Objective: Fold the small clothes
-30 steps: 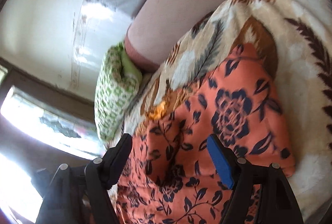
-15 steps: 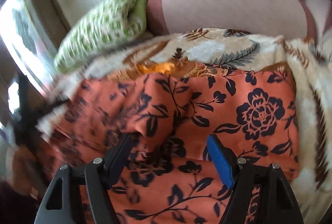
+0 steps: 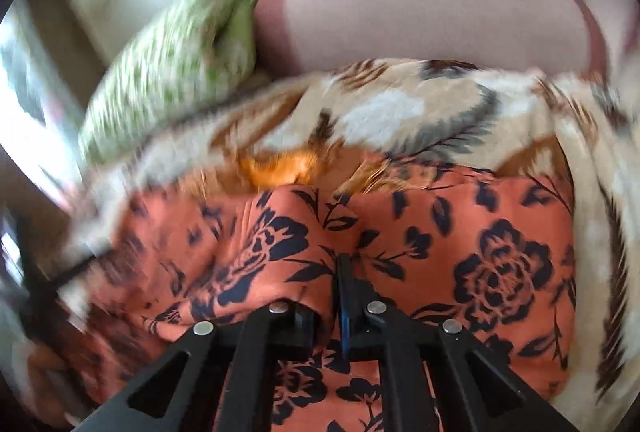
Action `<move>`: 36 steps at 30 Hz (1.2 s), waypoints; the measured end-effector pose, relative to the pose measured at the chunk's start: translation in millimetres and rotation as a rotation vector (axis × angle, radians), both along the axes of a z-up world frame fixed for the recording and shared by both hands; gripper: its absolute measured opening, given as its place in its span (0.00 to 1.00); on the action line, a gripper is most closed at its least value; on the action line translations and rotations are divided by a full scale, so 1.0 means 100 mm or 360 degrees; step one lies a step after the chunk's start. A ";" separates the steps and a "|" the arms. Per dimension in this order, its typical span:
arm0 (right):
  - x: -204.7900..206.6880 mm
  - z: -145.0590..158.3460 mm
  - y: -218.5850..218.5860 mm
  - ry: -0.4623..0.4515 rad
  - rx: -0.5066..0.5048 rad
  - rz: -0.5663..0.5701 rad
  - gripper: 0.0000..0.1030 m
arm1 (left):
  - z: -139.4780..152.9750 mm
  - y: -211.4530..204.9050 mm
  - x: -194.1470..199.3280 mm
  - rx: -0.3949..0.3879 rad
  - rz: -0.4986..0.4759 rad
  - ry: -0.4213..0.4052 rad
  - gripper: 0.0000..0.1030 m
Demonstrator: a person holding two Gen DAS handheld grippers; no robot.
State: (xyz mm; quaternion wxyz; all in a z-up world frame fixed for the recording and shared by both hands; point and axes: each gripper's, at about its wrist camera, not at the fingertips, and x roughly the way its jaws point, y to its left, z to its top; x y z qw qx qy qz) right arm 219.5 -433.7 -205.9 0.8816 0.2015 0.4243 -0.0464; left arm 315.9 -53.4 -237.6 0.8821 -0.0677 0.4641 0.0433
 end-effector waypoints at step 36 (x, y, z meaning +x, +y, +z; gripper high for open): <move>-0.50 -0.31 -0.62 0.0210 0.0367 -0.0307 0.11 | -0.01 -0.79 -0.05 0.0065 -0.0516 0.0037 0.76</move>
